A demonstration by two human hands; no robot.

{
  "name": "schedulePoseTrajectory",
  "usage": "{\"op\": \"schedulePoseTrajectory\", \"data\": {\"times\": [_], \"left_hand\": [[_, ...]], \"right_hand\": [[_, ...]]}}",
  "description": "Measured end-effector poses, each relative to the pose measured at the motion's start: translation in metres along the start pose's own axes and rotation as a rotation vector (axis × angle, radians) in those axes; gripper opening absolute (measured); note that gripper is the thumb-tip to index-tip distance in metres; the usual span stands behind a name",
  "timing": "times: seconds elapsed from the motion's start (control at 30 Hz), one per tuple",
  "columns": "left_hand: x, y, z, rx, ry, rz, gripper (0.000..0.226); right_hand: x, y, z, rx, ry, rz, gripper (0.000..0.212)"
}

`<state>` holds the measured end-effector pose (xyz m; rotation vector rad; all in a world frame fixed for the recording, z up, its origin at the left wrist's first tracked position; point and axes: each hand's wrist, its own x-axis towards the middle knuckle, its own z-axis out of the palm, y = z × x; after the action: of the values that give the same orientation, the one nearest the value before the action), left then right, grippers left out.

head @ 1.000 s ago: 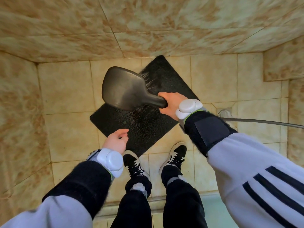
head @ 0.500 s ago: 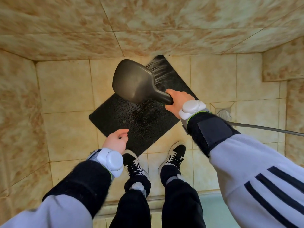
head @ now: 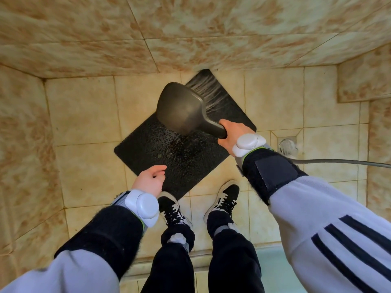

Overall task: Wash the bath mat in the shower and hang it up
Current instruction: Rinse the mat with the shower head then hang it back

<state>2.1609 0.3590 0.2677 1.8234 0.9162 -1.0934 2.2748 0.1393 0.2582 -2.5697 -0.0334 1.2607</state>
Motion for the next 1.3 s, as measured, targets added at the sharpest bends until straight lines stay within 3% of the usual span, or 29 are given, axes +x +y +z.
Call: {"op": "schedulePoseTrajectory", "data": {"times": [0.27, 0.47, 0.63, 0.9, 1.13, 1.3], "left_hand": [[-0.001, -0.003, -0.001, -0.001, 0.002, -0.006, 0.037], [-0.002, -0.007, -0.002, -0.022, 0.001, -0.004, 0.036], [-0.005, -0.012, -0.006, -0.046, 0.004, -0.008, 0.036], [-0.005, -0.020, -0.013, -0.112, 0.023, -0.036, 0.035], [-0.006, -0.026, -0.024, -0.129, -0.002, -0.050, 0.035], [-0.005, -0.029, -0.032, -0.149, 0.044, -0.065, 0.035]], "right_hand": [[-0.016, 0.051, 0.022, 0.092, -0.032, 0.132, 0.015], [-0.014, 0.059, 0.008, 0.463, 0.229, 0.188, 0.019], [0.000, 0.044, -0.001, 0.744, 0.418, 0.248, 0.037], [-0.004, 0.051, 0.036, 0.573, 0.242, 0.357, 0.023], [0.004, 0.016, 0.043, 0.808, 0.320, 0.260, 0.026], [0.024, 0.008, 0.056, 0.815, 0.262, 0.352, 0.020]]}}
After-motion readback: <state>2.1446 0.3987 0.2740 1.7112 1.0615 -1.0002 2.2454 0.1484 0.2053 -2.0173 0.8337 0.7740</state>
